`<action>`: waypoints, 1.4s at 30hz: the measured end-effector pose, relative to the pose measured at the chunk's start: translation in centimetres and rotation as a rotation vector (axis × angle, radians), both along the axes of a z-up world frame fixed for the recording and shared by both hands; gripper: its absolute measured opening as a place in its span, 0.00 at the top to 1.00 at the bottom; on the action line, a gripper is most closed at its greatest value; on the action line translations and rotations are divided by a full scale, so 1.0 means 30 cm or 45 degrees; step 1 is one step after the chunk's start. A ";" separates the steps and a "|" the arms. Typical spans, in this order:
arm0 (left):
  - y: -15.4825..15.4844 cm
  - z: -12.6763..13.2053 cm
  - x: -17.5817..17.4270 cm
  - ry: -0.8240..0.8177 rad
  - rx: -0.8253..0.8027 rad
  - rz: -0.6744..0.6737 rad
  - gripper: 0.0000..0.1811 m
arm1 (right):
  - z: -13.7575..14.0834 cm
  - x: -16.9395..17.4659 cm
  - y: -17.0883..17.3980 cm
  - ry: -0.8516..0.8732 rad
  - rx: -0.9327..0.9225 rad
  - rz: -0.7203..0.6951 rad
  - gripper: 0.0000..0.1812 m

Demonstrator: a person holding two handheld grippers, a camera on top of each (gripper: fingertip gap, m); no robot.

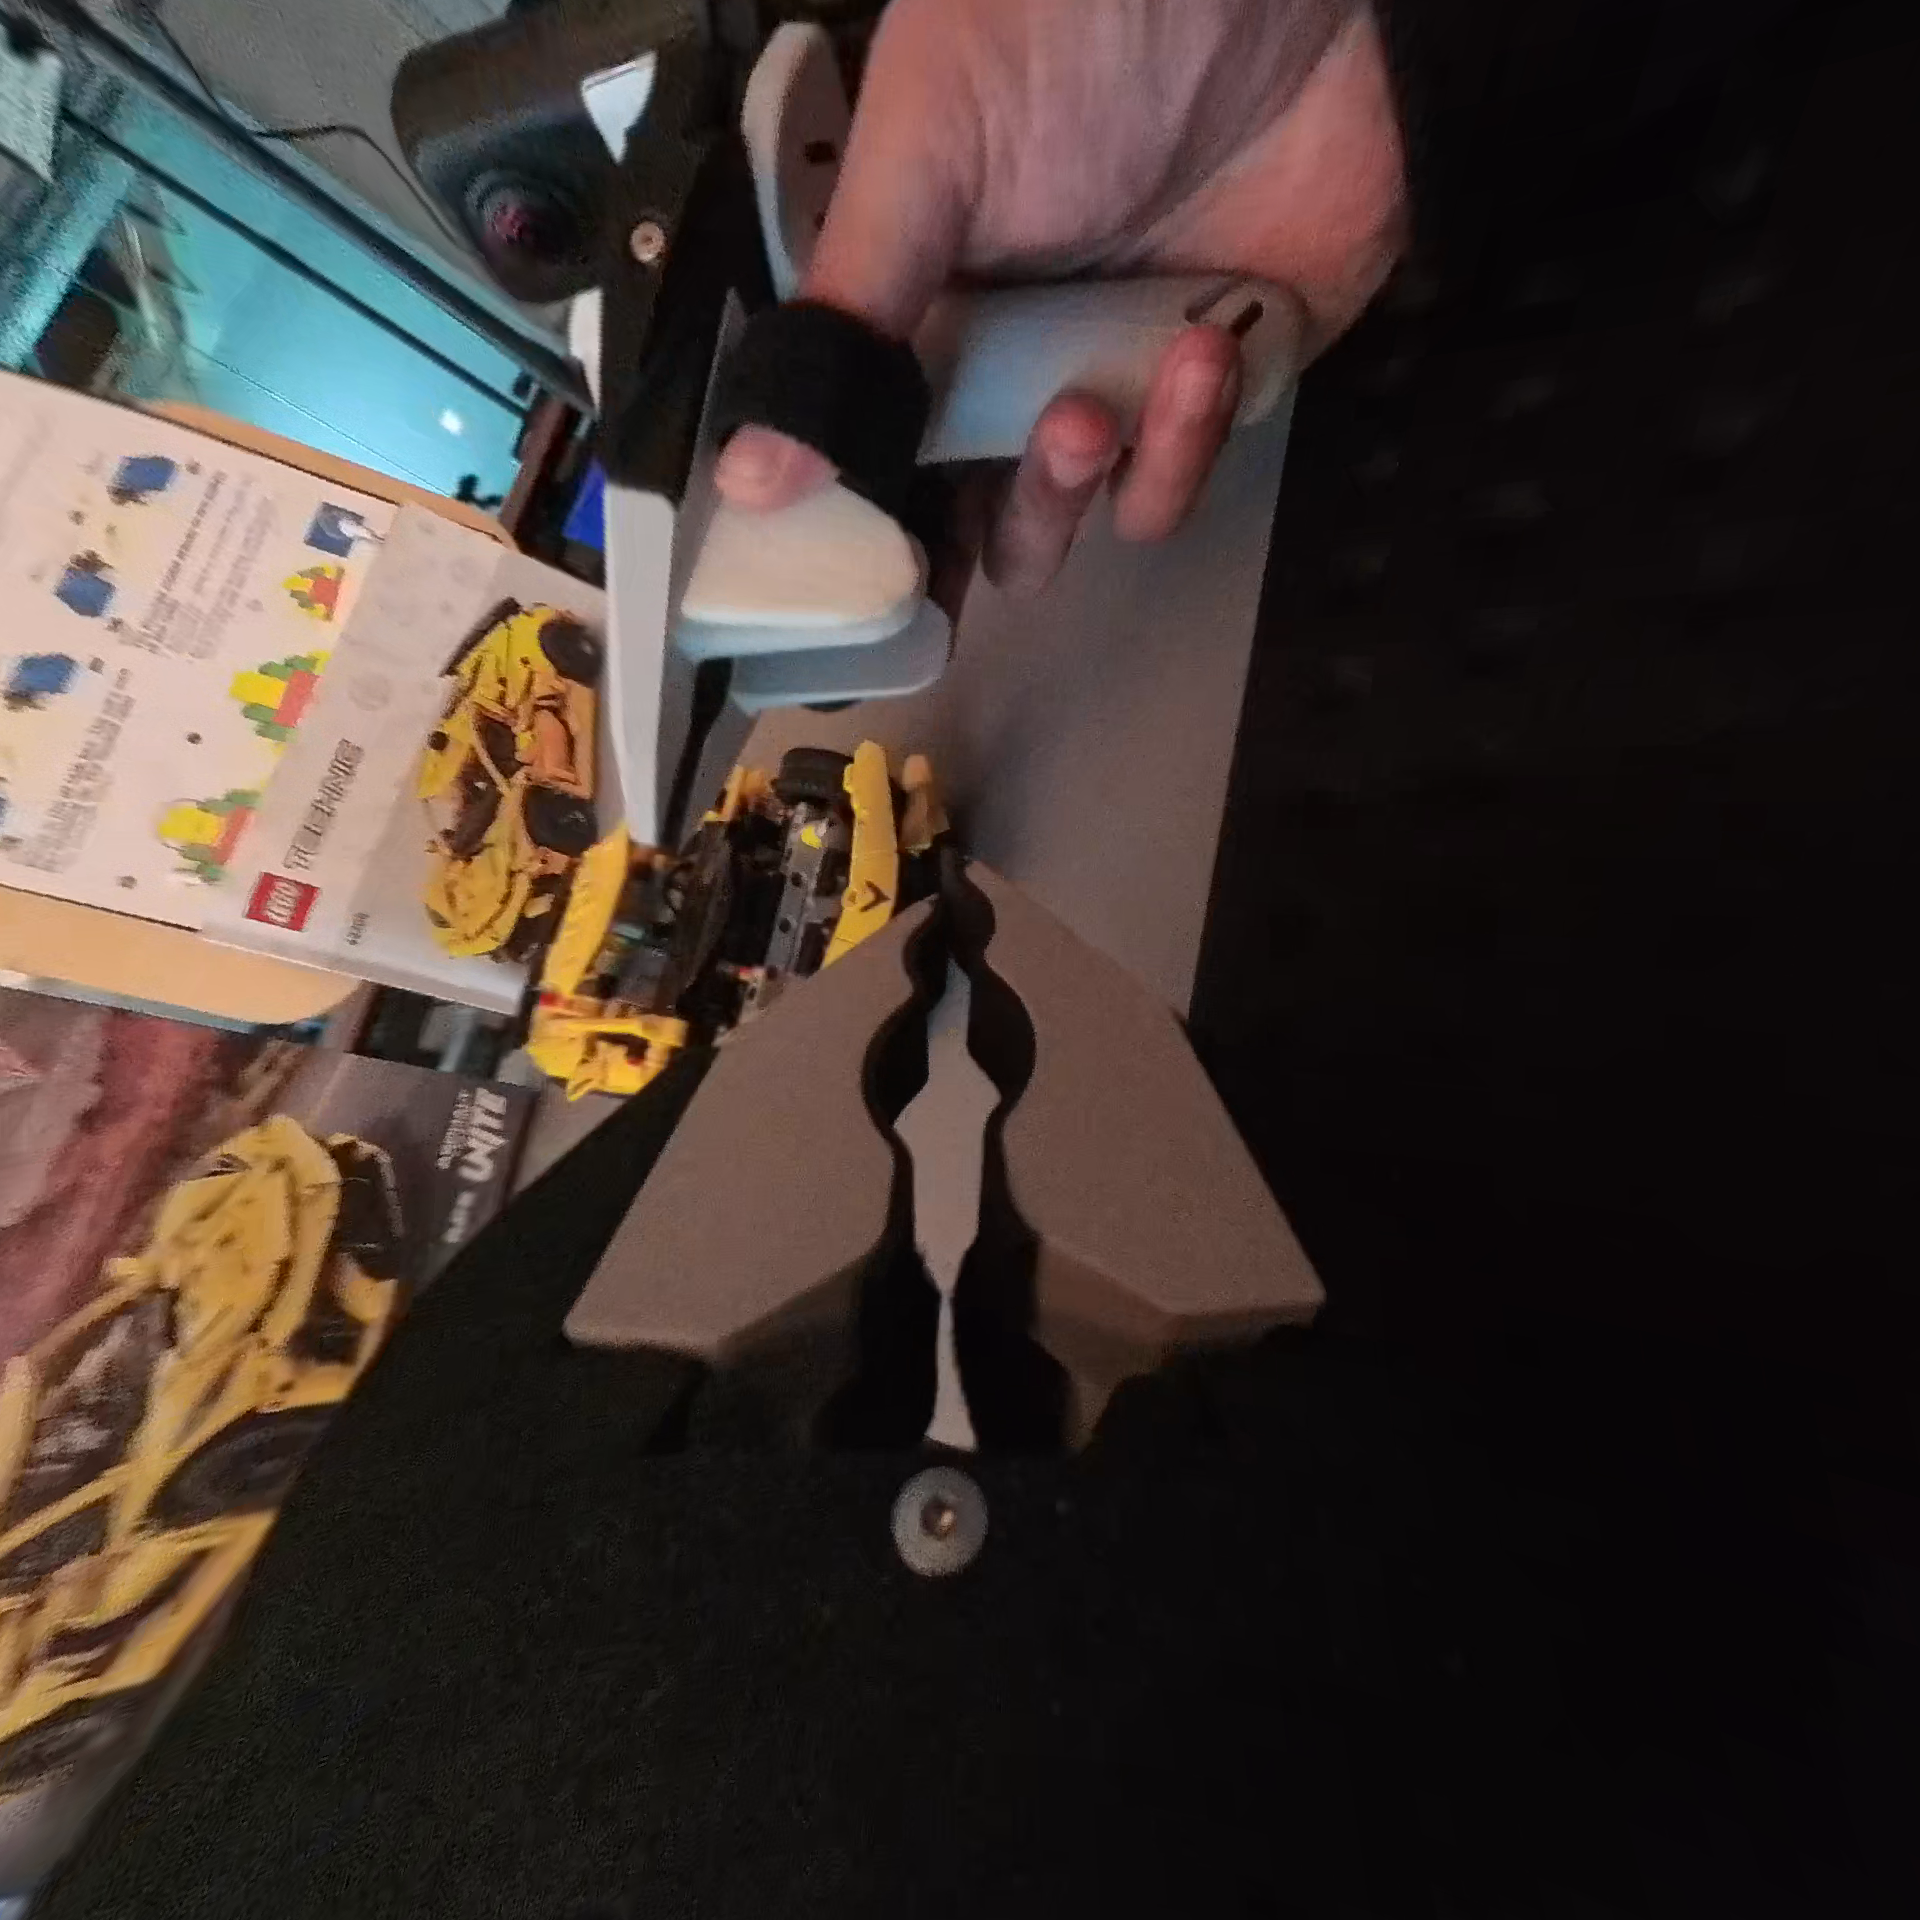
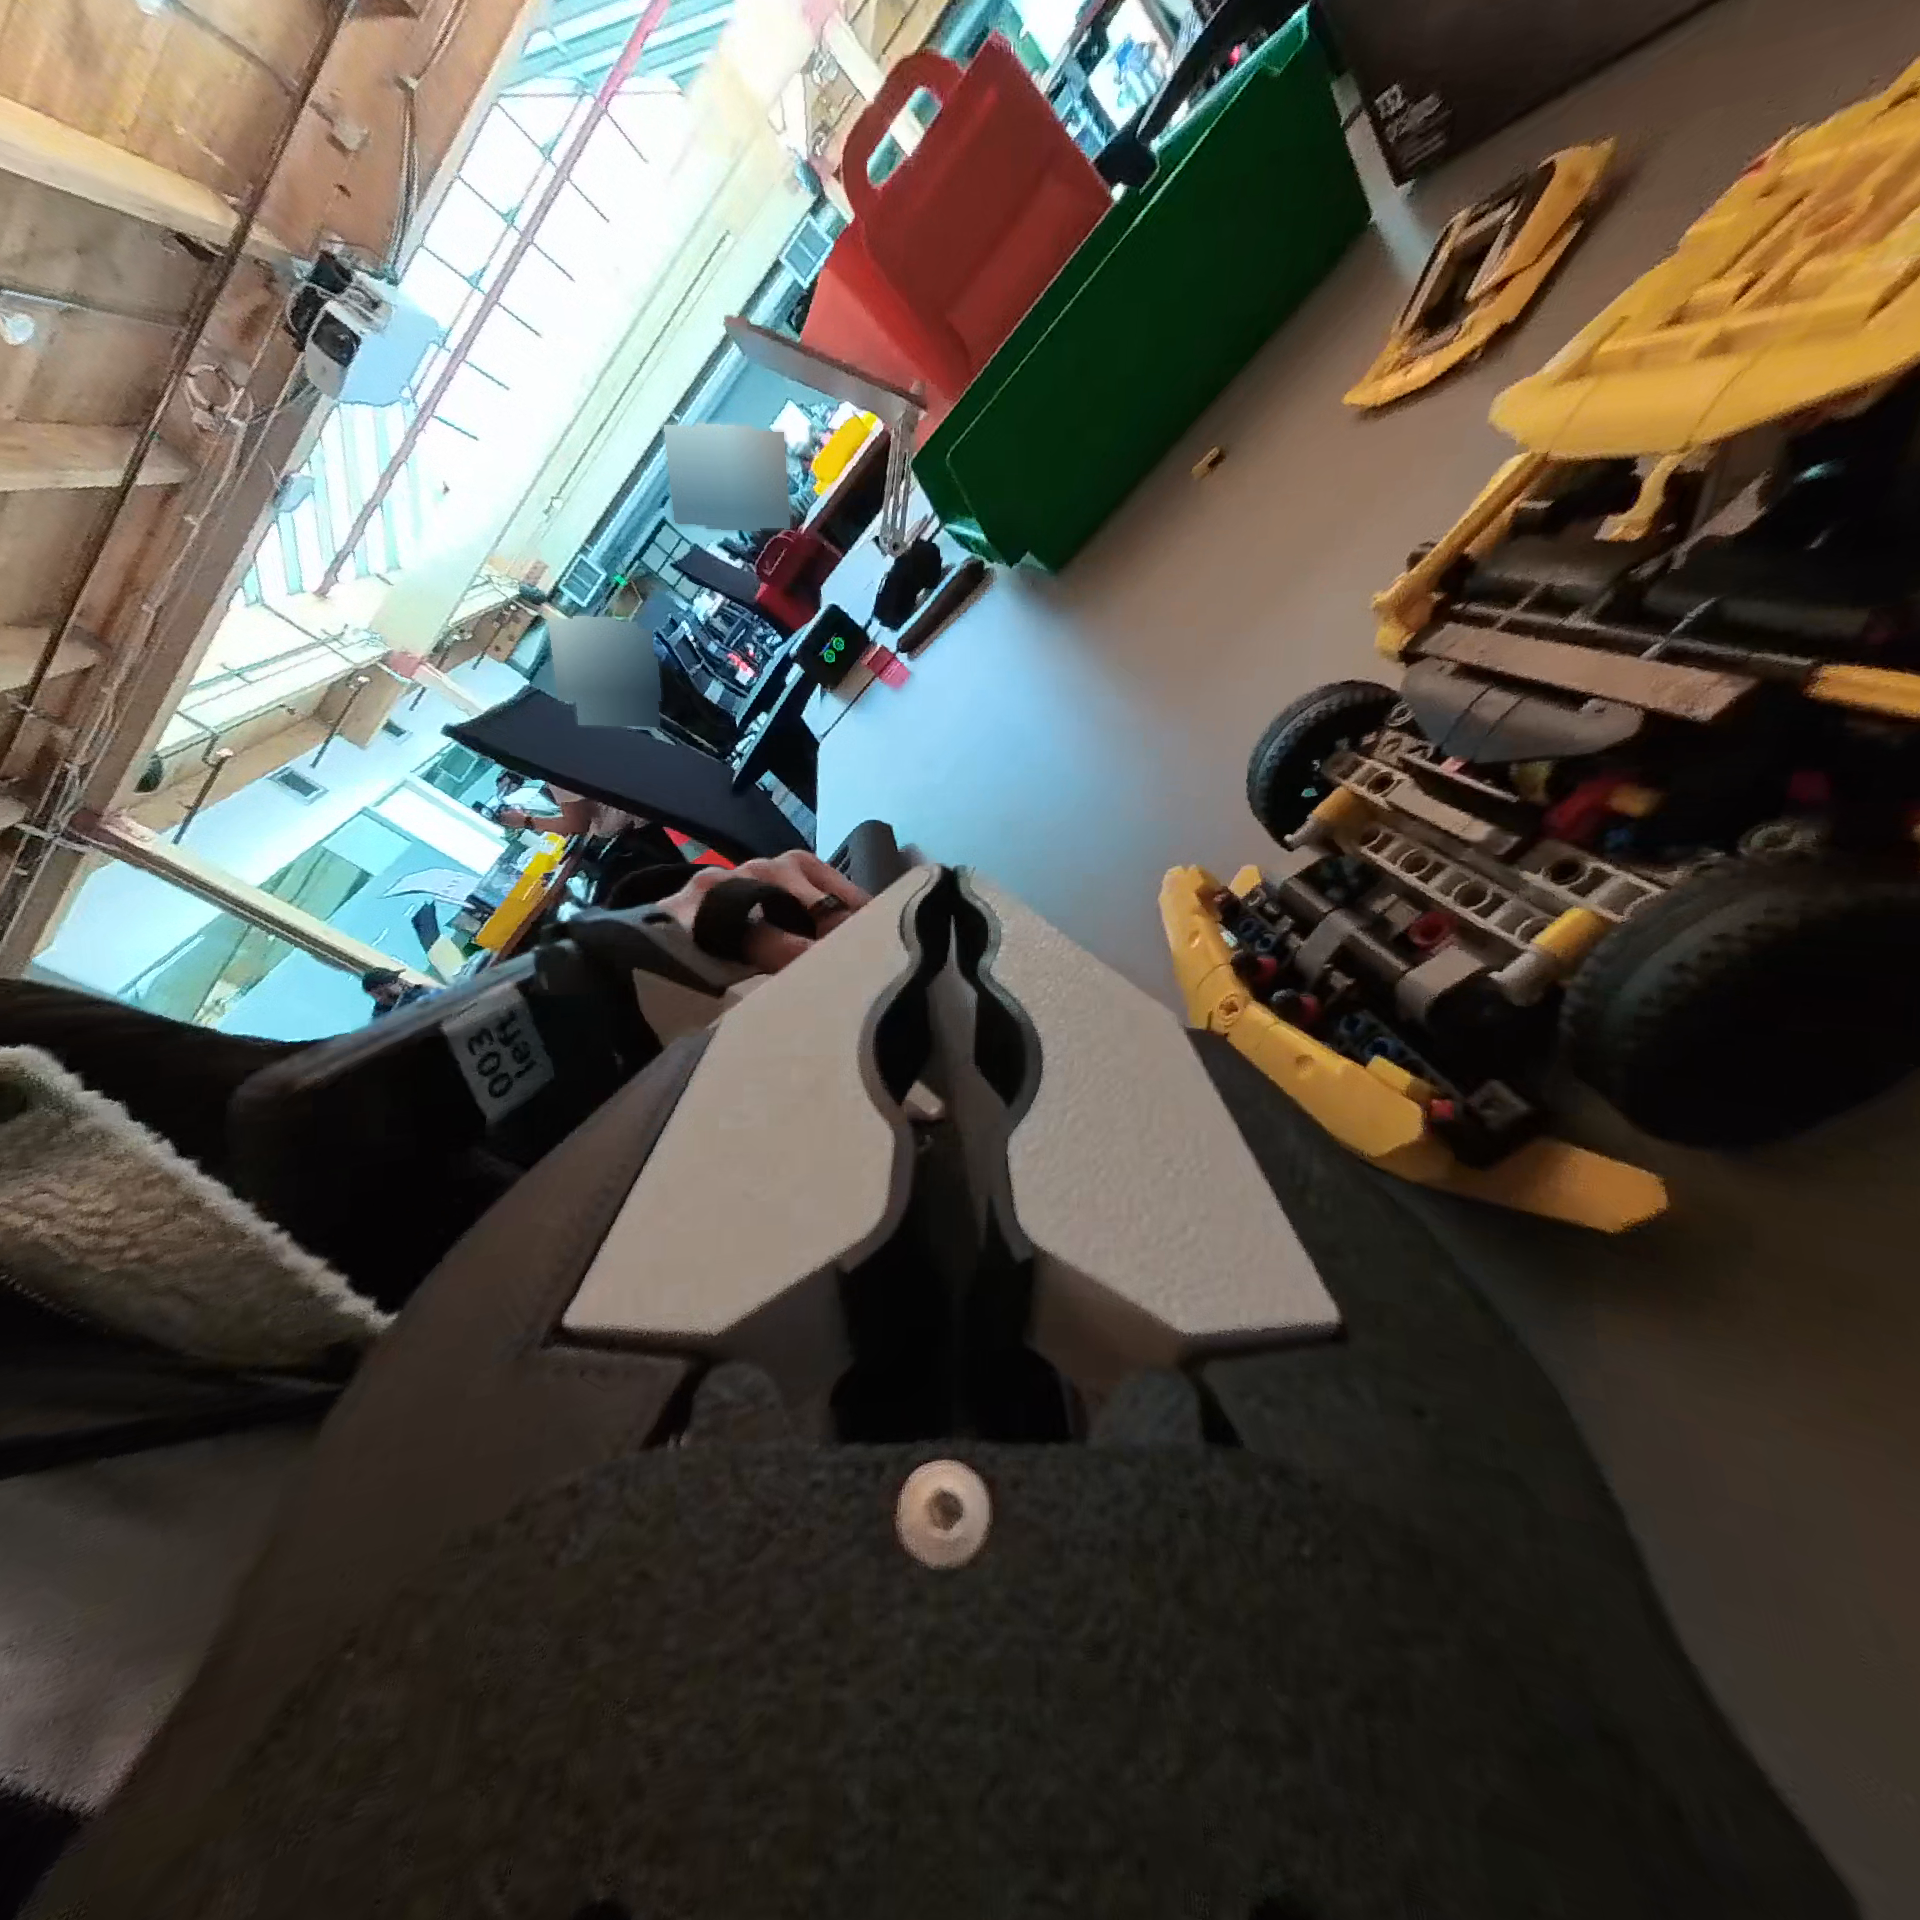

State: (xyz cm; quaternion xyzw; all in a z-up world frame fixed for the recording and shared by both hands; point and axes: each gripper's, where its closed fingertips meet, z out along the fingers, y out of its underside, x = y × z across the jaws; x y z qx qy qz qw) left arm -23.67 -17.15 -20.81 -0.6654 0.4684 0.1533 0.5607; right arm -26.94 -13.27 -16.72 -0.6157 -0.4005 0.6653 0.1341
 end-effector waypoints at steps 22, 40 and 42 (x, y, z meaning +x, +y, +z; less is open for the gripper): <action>-0.100 -0.142 -0.267 -0.508 -0.892 -0.023 0.84 | -0.102 -0.046 -0.103 -0.185 0.505 0.074 0.97; 0.089 0.161 -0.244 -2.040 -0.828 0.025 0.95 | 0.045 -0.068 -0.057 -0.054 1.264 -0.475 0.86; 0.102 0.164 -0.249 -2.033 -0.778 0.070 0.95 | 0.074 -0.061 -0.058 -0.033 1.359 -0.581 0.90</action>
